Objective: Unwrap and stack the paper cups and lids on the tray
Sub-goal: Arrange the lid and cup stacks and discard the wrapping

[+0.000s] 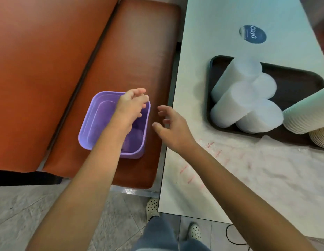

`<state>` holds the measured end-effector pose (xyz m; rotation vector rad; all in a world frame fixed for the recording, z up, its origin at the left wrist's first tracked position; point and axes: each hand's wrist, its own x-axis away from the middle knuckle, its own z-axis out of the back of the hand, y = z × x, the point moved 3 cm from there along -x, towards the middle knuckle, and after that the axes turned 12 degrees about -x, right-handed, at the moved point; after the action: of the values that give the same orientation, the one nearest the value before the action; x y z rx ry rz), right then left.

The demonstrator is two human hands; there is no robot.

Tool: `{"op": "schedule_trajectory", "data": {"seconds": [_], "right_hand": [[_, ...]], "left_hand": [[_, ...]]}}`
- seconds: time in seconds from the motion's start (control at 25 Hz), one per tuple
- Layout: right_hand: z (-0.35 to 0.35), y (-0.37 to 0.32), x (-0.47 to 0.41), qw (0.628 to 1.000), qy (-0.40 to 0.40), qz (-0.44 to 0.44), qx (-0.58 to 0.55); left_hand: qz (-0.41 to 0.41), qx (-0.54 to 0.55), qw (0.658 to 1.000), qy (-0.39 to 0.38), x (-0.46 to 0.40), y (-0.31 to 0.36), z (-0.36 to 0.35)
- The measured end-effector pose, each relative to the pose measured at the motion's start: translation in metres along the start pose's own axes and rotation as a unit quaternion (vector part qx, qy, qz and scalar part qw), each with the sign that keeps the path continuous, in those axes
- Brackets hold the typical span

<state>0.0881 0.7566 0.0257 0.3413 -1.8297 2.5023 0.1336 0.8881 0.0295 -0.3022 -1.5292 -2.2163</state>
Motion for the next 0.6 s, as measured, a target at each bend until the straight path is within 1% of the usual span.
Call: {"op": "schedule_trajectory", "data": {"seconds": [0.08, 0.16, 0.24, 0.32, 0.4, 0.48, 0.52, 0.6], "right_hand": [[0.048, -0.003, 0.033, 0.999, 0.027, 0.031, 0.017], [0.092, 0.008, 0.057, 0.997, 0.064, 0.034, 0.037], [0.134, 0.026, 0.078, 0.992, 0.109, 0.033, 0.058], [0.173, 0.047, 0.100, 0.985, 0.146, 0.036, 0.086], [0.207, 0.074, 0.124, 0.974, 0.182, 0.020, 0.131], [0.234, 0.108, 0.149, 0.954, 0.216, -0.033, 0.205], [0.247, 0.124, 0.161, 0.939, 0.226, -0.064, 0.251], [0.263, 0.149, 0.179, 0.917, 0.218, -0.108, 0.317]], "left_hand": [[-0.074, 0.009, 0.996, -0.047, 0.046, 0.027, -0.021], [-0.111, 0.000, 0.989, -0.095, 0.083, 0.041, -0.048], [-0.132, -0.035, 0.982, -0.128, 0.112, 0.043, -0.078], [-0.141, -0.067, 0.978, -0.140, 0.135, 0.036, -0.108], [-0.136, -0.096, 0.975, -0.145, 0.154, 0.026, -0.140], [-0.140, -0.165, 0.965, -0.149, 0.172, 0.013, -0.173], [-0.151, -0.216, 0.953, -0.148, 0.181, 0.008, -0.191], [-0.185, -0.335, 0.914, -0.133, 0.193, -0.004, -0.219]]}}
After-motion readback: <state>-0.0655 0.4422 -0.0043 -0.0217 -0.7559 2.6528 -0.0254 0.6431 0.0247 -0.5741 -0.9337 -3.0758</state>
